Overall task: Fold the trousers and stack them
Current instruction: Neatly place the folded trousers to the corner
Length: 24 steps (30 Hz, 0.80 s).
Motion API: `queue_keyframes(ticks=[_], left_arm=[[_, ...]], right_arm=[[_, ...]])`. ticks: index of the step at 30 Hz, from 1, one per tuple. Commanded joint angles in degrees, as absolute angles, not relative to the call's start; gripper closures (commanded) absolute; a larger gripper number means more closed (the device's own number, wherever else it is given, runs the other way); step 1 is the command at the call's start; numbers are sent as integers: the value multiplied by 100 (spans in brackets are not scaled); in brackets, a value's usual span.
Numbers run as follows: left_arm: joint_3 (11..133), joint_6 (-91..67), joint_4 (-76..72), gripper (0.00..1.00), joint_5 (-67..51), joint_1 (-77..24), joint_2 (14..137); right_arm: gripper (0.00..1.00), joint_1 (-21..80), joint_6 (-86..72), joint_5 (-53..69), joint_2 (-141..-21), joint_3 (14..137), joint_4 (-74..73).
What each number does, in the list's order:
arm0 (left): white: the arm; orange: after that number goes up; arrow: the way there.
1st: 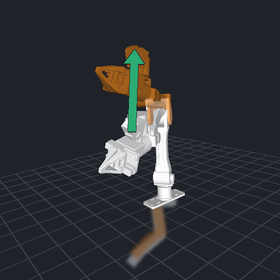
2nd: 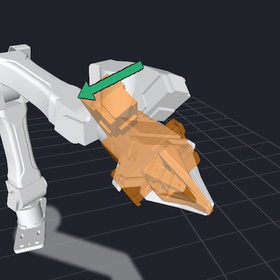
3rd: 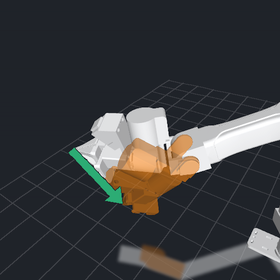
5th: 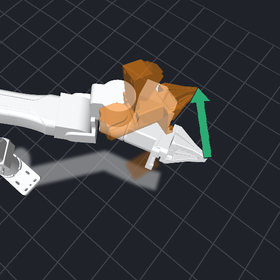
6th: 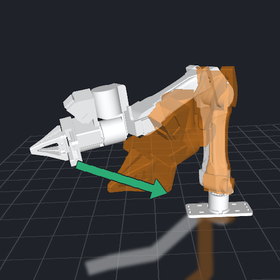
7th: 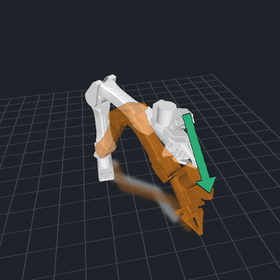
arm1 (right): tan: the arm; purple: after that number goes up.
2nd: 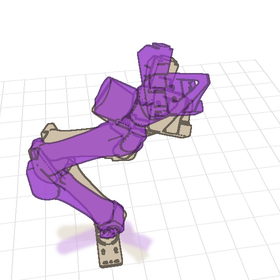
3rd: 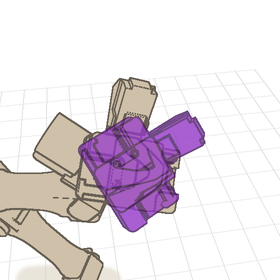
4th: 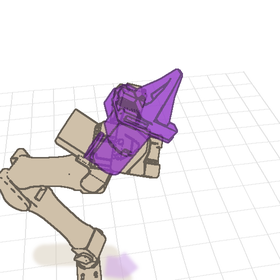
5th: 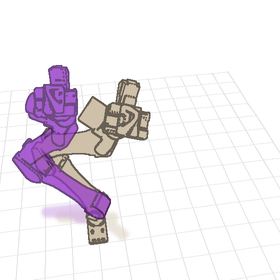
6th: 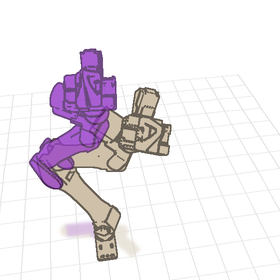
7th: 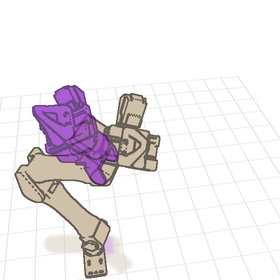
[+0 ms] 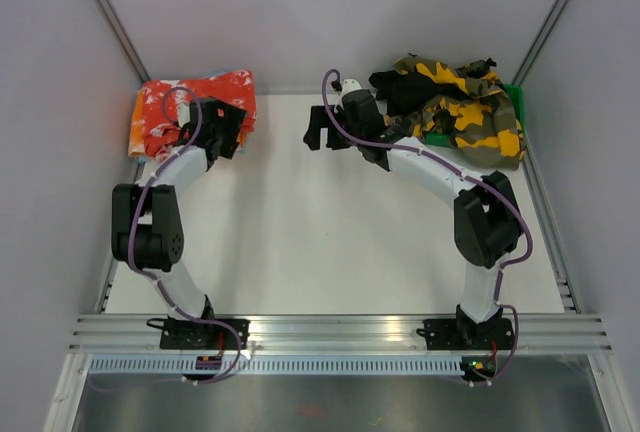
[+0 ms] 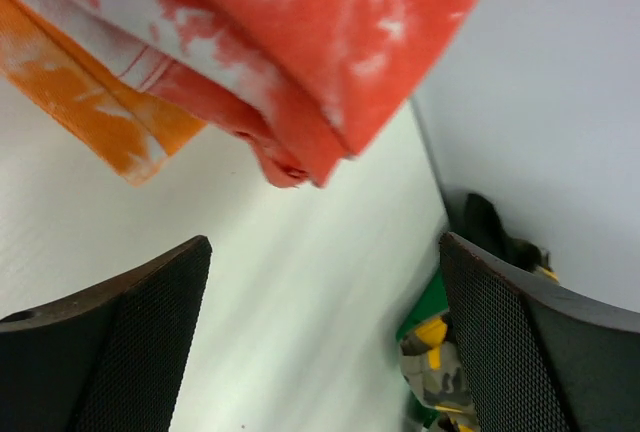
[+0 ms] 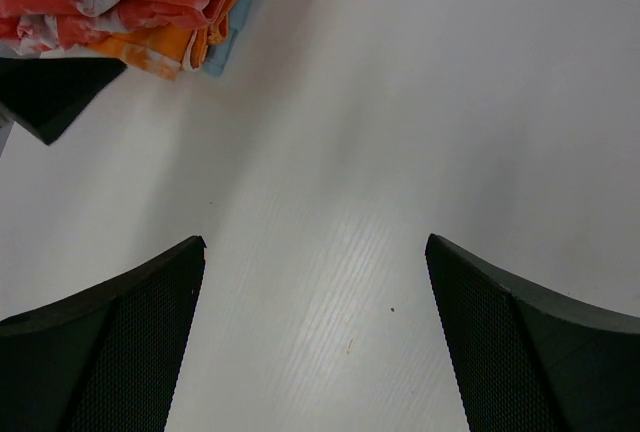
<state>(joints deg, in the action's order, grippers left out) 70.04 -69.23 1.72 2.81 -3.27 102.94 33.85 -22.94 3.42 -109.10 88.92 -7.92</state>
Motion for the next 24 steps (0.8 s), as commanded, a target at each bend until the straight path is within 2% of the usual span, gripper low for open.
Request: queue_keyframes(ticks=[1, 6, 13, 24], left_arm=[[7129, -6416, 492, 0, 606, -133, 9335], [6250, -6723, 308, 0, 545, 834, 8728], [5476, -6873, -605, 1, 510, 1634, 8832], [6152, -6926, -1379, 9, 809, 1889, 10238]], right_arm=[[2, 3349, -2197, 474, -10503, 8833, -809], [2, 3340, -2224, 457, -10091, 8421, -774], [2, 3349, -2109, 203, -9537, 7858, -817], [2, 3331, -1951, -167, -9448, 7752, -1063]])
